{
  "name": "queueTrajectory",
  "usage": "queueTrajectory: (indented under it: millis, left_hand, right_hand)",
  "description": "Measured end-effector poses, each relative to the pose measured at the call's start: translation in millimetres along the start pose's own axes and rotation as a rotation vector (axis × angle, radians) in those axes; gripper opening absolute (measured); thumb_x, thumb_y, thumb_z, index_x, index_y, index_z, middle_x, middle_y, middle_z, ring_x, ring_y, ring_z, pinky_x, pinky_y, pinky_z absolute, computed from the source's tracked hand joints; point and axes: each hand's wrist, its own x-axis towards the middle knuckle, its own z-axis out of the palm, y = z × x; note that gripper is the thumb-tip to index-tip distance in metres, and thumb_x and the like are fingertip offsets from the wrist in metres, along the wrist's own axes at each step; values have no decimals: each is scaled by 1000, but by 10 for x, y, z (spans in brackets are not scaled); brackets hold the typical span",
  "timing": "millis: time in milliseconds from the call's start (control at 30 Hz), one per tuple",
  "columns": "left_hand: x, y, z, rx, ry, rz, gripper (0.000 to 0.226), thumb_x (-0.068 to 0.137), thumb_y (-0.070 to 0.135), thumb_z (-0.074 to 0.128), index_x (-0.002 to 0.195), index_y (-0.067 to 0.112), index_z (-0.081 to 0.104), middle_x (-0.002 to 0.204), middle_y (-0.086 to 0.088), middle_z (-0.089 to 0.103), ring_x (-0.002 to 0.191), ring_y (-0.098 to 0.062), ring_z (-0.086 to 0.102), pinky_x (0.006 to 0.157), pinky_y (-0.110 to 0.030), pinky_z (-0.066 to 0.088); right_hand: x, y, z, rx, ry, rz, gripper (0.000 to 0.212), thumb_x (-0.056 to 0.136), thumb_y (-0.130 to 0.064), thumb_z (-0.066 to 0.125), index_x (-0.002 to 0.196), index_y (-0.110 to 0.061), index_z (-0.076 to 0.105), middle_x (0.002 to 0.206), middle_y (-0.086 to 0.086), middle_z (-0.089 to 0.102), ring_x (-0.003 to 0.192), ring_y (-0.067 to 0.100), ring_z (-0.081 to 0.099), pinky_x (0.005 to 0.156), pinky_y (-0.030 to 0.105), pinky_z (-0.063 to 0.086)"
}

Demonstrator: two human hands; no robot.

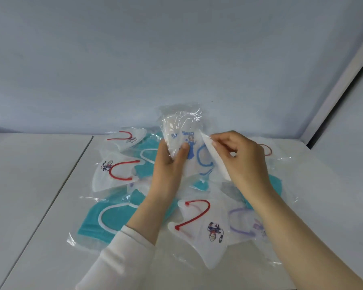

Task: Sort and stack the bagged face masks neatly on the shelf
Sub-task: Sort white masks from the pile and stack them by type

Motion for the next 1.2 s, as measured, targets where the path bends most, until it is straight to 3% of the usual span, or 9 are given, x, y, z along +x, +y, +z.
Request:
queueTrajectory:
  millis: [133,233,333,400,567,700,833,1000,1200]
  left_hand:
    - [-26,-23,-22,-6,-2,6,24,96,20,50,118,11,53,102,-4,69,89,-13,69,72,-22,55]
    - [-36,-6,-113,-51,-44,-43,21,97,20,49,116,14,55,98,3,71,87,-10,70,68,-18,54]
    - [-48,2,-161,-67,-106,-51,23,96,21,48,117,17,55,98,6,72,88,-6,70,67,-14,52]
    - [-45,11,-176,-43,-130,-36,25,96,23,47,118,15,56,101,3,71,88,-5,69,68,-13,51]
    - [-33,3,-177,8,-243,-58,52,78,55,43,119,25,53,108,4,68,95,-6,67,73,-17,53]
    - [96,12,-233,182,-168,-41,25,88,25,59,111,16,55,98,0,69,78,-1,68,63,-12,51]
    - [292,-18,-428,266,-15,-102,7,91,20,61,97,23,58,93,0,70,83,-15,68,74,-28,55]
    - [398,-19,-464,205,56,-140,6,92,18,60,94,23,58,89,2,68,77,-10,65,59,-18,55]
    - [470,18,-436,227,58,-147,16,92,22,59,107,19,55,92,3,67,80,-11,65,62,-21,53]
  right_hand:
    - [109,-44,41,134,-199,34,16,97,-25,43,103,-30,58,95,-23,66,78,-2,65,71,9,47]
    - [140,57,-2,51,-196,-53,24,92,-19,56,113,-30,56,105,-26,61,100,0,58,74,7,40]
    - [154,227,29,-41,-140,-29,59,78,-23,73,131,-20,48,131,-6,46,123,17,39,98,23,36]
    - [172,236,62,134,-193,179,72,78,-28,72,140,-20,37,139,0,38,124,13,38,102,27,36]
    - [170,248,265,271,-148,410,66,81,-35,68,138,-22,37,115,-4,46,85,5,51,61,8,39]
    - [304,354,344,318,-178,393,52,80,-36,69,124,-23,44,101,-9,57,84,8,57,66,10,43]
    - [685,742,173,53,-157,328,55,85,-34,64,132,-12,45,122,2,59,105,17,57,86,26,42]
    - [948,1080,218,-371,-595,371,82,77,-51,67,144,-19,31,149,9,35,132,28,39,103,39,36]
    - [997,1150,289,-144,-511,406,68,83,-44,64,138,-15,39,140,5,46,125,24,45,100,34,35]
